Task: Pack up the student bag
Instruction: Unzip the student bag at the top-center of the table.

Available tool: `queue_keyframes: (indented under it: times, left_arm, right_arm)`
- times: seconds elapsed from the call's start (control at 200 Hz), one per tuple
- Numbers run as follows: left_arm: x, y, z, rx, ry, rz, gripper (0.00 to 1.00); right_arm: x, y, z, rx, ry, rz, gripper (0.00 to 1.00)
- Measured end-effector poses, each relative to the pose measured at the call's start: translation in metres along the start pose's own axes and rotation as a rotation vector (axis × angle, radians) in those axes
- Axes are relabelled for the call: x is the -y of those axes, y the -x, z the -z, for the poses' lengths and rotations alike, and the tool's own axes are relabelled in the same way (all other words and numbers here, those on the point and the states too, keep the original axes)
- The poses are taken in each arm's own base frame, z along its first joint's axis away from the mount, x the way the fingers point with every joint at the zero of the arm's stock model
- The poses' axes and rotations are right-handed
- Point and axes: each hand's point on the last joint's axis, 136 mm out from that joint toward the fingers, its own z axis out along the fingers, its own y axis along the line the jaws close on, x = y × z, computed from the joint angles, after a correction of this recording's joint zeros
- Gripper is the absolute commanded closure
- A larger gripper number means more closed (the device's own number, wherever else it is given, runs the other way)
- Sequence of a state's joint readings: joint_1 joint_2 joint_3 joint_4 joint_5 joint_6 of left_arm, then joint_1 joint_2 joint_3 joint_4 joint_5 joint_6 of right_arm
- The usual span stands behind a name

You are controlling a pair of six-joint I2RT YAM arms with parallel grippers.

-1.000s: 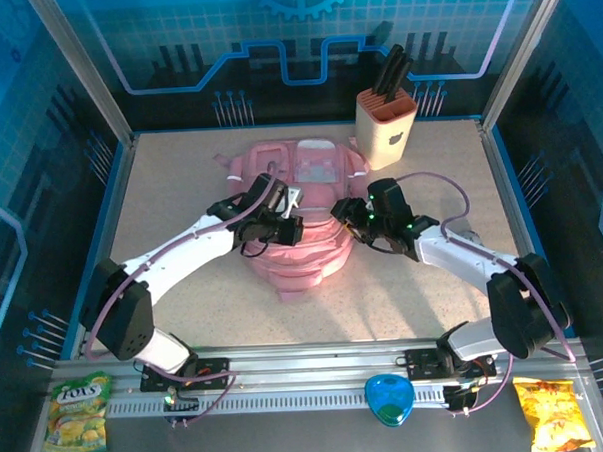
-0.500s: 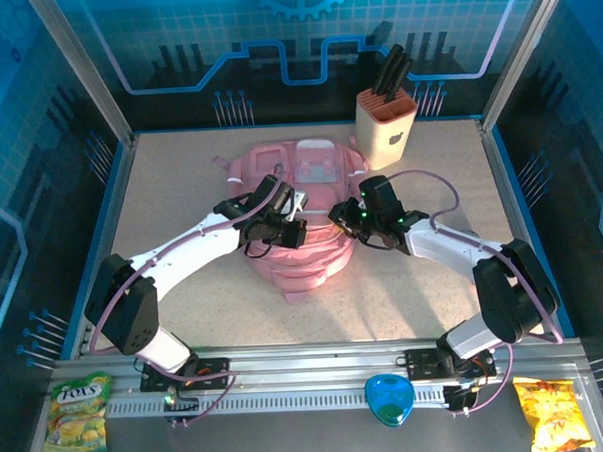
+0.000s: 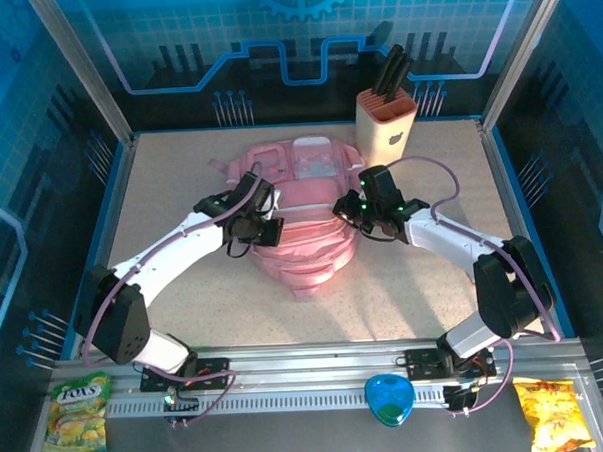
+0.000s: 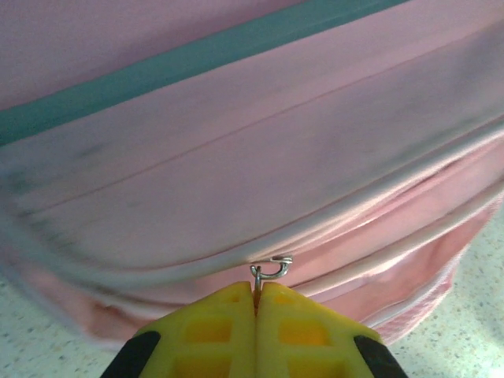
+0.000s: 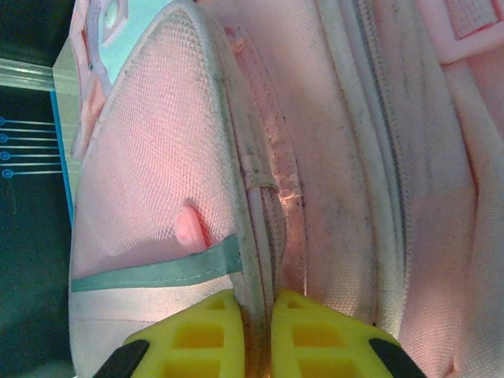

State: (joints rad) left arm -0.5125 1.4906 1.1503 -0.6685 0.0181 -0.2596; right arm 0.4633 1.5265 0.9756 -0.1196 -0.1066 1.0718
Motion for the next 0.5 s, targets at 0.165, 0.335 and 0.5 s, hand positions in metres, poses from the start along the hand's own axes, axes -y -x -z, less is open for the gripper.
queue_keyframes:
  times: [0.165, 0.335, 0.5]
  left_arm:
    - [-0.028, -0.002, -0.003, -0.009, 0.029, 0.094, 1.0]
    - [-0.047, 0.008, -0.004, 0.021, 0.012, 0.197, 1.0]
    - [-0.055, 0.02, -0.002, 0.057, -0.02, 0.253, 0.99]
  right_arm:
    - [0.004, 0.006, 0.0, 0.013, -0.016, 0.019, 0.88]
    - [0.006, 0.006, -0.001, 0.009, -0.02, 0.032, 0.88]
    - [0.004, 0.007, -0.002, 0.004, -0.008, 0.042, 0.88]
